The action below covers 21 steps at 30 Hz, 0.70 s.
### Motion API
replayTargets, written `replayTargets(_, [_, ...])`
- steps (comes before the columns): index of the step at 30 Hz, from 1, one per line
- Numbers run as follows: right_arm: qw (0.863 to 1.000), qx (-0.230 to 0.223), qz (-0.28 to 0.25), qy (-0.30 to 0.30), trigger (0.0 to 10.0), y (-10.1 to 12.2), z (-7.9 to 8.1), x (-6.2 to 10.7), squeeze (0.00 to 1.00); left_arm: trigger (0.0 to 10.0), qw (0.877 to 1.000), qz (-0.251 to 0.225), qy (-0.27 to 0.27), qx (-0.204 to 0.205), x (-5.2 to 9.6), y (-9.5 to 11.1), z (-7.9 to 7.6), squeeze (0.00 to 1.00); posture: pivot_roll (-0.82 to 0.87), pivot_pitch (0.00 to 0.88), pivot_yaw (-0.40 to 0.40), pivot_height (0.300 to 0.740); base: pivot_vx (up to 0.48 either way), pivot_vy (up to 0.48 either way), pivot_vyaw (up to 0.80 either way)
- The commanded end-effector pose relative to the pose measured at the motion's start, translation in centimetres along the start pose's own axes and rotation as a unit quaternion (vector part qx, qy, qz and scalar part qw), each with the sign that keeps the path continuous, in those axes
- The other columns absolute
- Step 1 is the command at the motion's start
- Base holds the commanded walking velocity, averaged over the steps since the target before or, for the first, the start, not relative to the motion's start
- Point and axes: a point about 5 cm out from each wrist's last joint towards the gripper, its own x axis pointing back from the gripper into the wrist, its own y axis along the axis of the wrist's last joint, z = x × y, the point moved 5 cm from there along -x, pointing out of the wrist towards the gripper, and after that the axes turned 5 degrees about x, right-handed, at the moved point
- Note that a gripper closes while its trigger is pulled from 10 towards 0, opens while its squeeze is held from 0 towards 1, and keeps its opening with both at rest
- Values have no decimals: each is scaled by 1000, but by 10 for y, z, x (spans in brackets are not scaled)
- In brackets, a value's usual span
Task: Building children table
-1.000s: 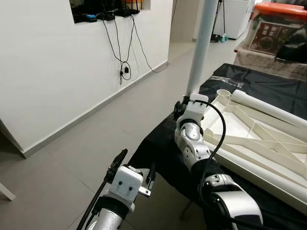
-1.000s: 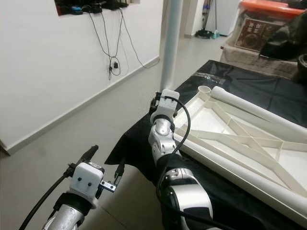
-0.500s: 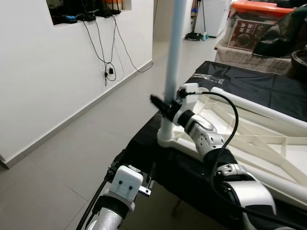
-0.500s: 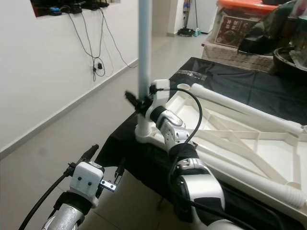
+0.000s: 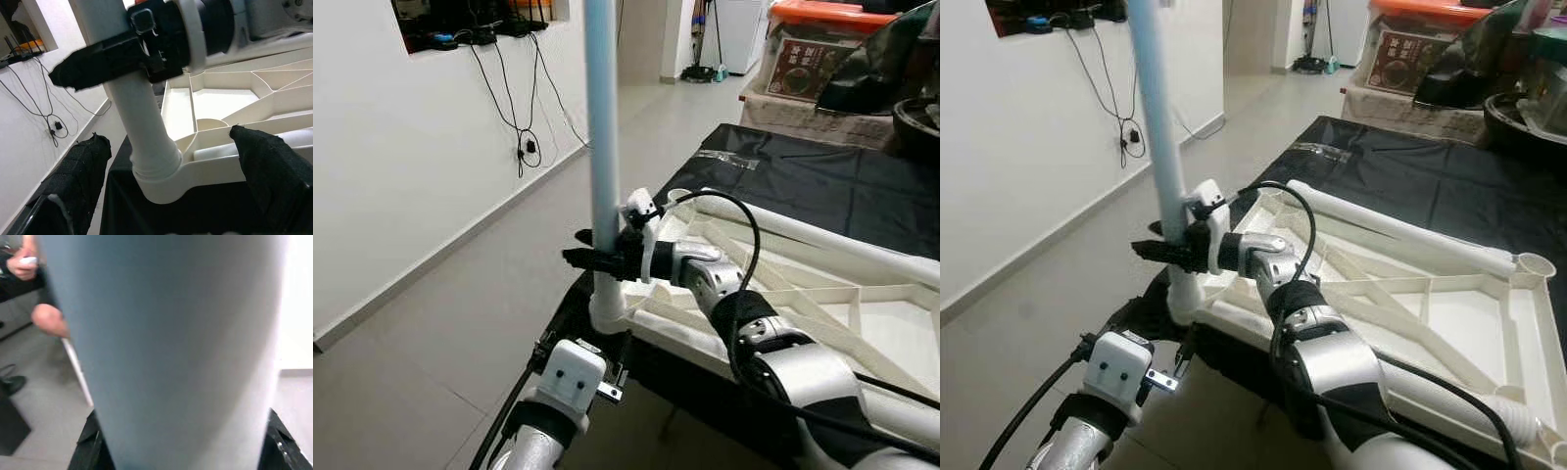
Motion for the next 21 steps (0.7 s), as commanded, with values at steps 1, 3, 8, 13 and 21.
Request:
replayTargets(1, [1000,-3,-7,-17,0,4,-1,-6,0,10000,1000,9,2,3,2,-4,-1,0,87,40,-29,740,0,0,0])
replayTargets(3, [997,-2,-6,-79,0,1,-14,-2,0,10000,1000,9,2,3,2,-4,-1,0,87,40,-29,740,0,0,0])
replayTargets(8, [980,9,13,-198,0,-9,-37,10,0,10000,1000,8,2,3,1,-4,0,0,85,36,-28,740,0,0,0])
replayTargets(13, [906,8,45,-421,0,-23,-79,51,0,10000,1000,9,3,2,2,-5,0,0,76,29,-22,740,0,0,0])
replayTargets(21, [756,-71,47,-649,0,-47,-95,109,0,10000,1000,9,-2,2,1,-6,-1,0,73,14,-21,740,0,0,0])
